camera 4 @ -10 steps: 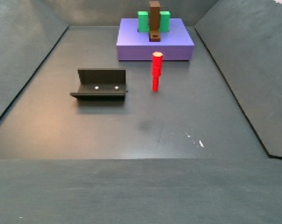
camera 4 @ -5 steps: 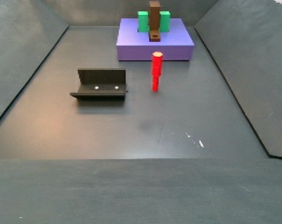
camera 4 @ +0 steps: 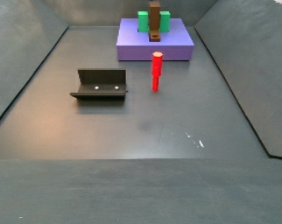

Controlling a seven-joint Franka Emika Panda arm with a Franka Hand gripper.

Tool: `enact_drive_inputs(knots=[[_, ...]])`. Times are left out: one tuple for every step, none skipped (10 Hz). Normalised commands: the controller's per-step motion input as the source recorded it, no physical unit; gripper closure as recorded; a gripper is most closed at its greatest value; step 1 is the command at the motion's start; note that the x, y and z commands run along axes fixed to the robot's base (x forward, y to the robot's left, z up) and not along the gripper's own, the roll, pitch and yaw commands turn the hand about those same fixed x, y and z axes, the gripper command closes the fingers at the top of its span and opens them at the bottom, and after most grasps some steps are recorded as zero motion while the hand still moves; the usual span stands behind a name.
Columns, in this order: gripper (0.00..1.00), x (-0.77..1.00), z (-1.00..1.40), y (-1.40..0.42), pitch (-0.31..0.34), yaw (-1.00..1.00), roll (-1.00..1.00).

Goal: Pick up the blue object. Move up. Place the blue object on the fixture. Regrasp the blue object. Move to above the board. Insert the blue object.
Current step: Insert the blue object.

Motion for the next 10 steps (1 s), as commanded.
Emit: enact_drive_inputs(knots=[[1.00, 0.03, -0.43, -0.07, 0.019, -0.10, -0.05], [1.00, 0.00, -0.27, -0.09, 0.023, -0.05, -0.02], [1.00, -0.04, 0.00, -0.33, 0.023, 0.00, 0.00], [1.00, -0.03, 0.00, -0.30, 0.003, 0.00, 0.00], [1.00, 0.00, -0.07, -0.19, 0.000, 0.00, 0.01], [1.00, 0.03, -0.18, -0.02, 0.000, 0.00, 0.04], [1.00, 0.07, -0.16, 0.00, 0.000, 0.00, 0.04], [1.00, 0.08, -0.08, 0.00, 0.016, 0.00, 0.09], [1.00, 0.00, 0.00, -0.05, 0.000, 0.03, 0.11], [1.00, 0.00, 0.00, 0.00, 0.003, 0.01, 0.08]])
